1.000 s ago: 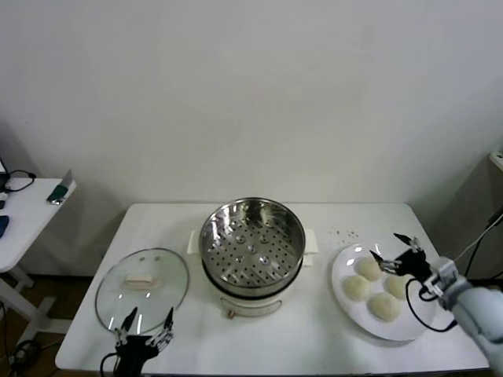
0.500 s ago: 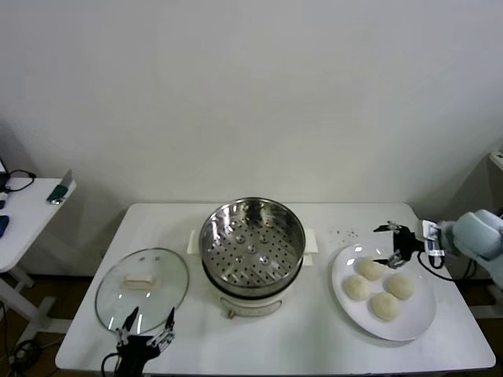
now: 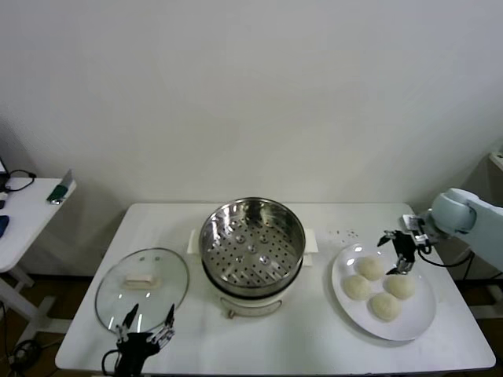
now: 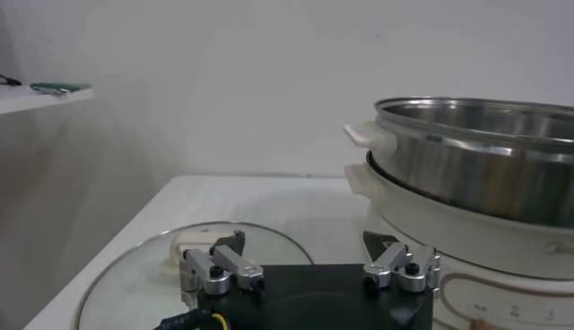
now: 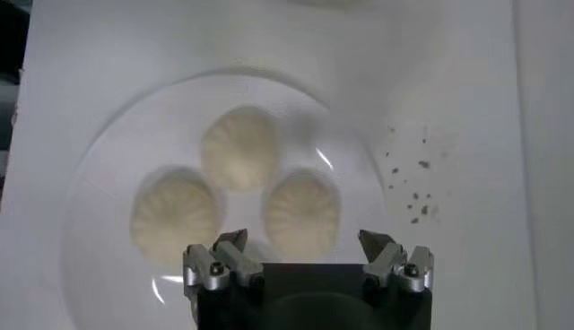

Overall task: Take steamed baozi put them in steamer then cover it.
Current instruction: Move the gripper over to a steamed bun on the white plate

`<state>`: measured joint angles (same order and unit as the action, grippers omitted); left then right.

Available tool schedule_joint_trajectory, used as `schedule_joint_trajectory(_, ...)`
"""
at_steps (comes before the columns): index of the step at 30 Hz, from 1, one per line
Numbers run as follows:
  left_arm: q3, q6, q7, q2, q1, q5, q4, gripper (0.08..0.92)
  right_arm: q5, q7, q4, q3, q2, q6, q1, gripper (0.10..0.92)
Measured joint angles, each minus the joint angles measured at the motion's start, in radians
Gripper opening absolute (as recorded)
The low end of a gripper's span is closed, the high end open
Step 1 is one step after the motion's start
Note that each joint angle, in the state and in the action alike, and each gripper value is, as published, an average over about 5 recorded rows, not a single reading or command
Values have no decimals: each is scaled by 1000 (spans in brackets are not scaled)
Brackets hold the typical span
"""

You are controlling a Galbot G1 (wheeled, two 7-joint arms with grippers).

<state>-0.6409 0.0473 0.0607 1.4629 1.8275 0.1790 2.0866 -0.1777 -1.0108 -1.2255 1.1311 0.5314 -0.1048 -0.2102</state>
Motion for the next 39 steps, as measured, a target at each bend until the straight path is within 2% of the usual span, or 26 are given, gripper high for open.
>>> schedule_joint_trajectory(23, -11, 10, 2, -3, -7, 14, 0, 823, 18, 21, 176, 6, 180, -73, 60, 816)
schedule_joint_trajectory(39, -8, 16, 1, -1, -1, 13, 7, 823, 47, 7, 177, 13, 191, -82, 58, 664)
